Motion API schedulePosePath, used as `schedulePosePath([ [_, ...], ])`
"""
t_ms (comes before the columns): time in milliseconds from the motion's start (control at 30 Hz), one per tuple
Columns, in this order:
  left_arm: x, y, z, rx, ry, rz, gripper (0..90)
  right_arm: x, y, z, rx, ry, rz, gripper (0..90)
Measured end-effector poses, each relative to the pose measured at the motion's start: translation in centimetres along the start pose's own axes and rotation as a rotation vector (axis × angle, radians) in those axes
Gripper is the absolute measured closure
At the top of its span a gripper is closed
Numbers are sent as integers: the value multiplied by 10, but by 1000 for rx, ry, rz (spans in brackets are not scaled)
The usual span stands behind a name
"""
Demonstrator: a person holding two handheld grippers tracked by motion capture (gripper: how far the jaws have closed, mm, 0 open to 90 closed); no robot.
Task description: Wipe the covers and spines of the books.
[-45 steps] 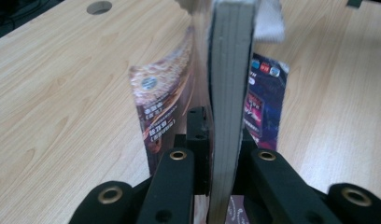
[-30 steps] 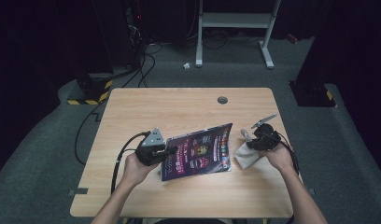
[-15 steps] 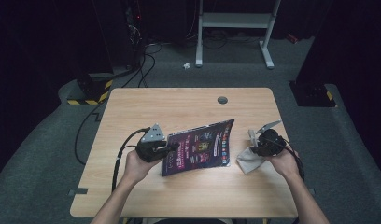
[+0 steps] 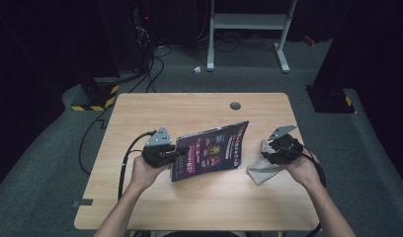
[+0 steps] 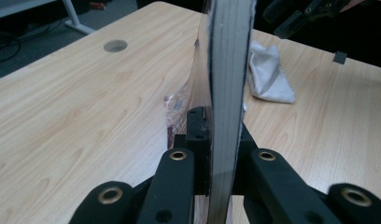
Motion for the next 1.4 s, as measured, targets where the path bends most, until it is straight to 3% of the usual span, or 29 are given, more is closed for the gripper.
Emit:
schedulePosePath([
  [400, -1, -1, 1, 23, 15, 17, 841, -51, -35, -6, 7, -193, 90, 512],
  [600, -2, -1, 2, 31, 21, 21, 840, -84, -38, -9, 1, -289, 80, 502],
  [867, -2, -2, 2, 43, 23, 22, 840, -119, -21, -27, -76, -406, 32, 468],
  [967, -2, -1, 2, 44, 30, 15, 840, -128, -14, -30, -99, -421, 30, 451],
  [1133, -3, 0, 3, 60, 32, 29, 840, -135, -4, -35, -144, -457, -16, 456],
  [1267, -3, 1, 1, 59, 30, 27, 840, -140, 7, -44, -190, -479, -33, 513],
  [1400, 0, 2, -4, 59, 10, 17, 837, -141, 10, -44, -198, -502, -45, 626],
])
Point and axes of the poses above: each handheld gripper's, and its own axes: y roughly forward along the jaws, x roughly out of its underside, z roughly to its right, the point moved 6 cm from there along y, roughly forward along the jaws, and after that the axes turned 1 degree about -z, right-handed, at the moved point
